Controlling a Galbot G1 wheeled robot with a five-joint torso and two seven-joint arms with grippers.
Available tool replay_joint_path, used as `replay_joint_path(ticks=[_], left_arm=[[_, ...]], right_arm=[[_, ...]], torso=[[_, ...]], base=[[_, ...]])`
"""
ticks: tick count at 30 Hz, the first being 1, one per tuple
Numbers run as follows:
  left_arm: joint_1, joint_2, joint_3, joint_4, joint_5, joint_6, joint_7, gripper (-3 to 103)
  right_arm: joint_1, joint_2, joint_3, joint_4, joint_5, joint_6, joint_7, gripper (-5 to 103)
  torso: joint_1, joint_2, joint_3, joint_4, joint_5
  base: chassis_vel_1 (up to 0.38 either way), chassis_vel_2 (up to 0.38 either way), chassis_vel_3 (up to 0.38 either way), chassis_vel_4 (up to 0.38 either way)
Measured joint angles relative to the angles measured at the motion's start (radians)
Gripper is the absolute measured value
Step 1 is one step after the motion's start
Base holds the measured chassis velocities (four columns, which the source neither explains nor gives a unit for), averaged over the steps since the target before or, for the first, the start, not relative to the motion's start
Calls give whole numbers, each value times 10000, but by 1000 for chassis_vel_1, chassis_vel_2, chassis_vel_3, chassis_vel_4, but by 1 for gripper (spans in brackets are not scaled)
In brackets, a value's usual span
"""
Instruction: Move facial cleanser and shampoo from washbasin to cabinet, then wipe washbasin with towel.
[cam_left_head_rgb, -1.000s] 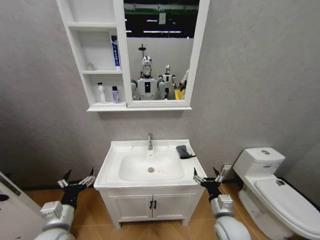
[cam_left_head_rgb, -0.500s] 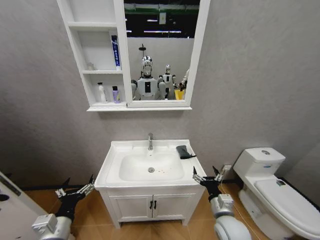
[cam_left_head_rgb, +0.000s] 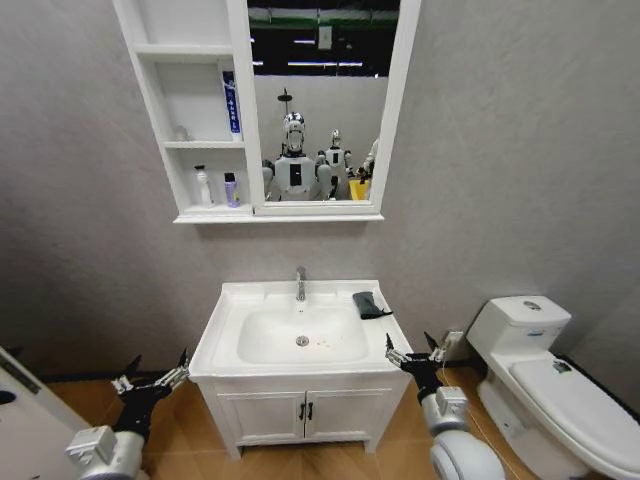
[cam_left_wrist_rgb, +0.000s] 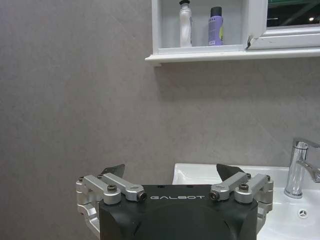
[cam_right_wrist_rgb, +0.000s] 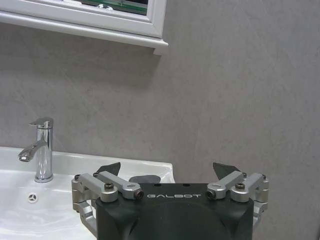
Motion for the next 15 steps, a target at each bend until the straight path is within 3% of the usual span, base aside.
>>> replay_joint_path(ticks=[4,9,12,13,15], left_arm=[[-7,3,4,5,-4,5,-6,100],[-12,6,7,8,-7,7,-10,100],[-14,8,11,12,-10,12,-11,100],[-14,8,11,12,-10,12,-11,100],[-15,11,11,14,-11,14,-11,100]], right_arm=[[79,-29,-75,-71,110,-26,-4,100],[564,-294,-295,-235,1411,-428,174,100],[1984,-939,-556,-1210,2931,-1389,752,100],[1984,-939,-556,-1210,2931,-1389,752,100],[3342,-1616,-931,-2233,4054,-2273,1221,100]], torso=[[1,-1,1,0,1],[9,-4,3,1,-1],[17,-8,6,1,0],[17,-8,6,1,0],[4,-5,3,-1,1]], base=[[-128,129,181,-164],[-181,203,188,-194],[-91,76,75,-93],[-71,-4,20,6],[-6,-8,-16,-34]])
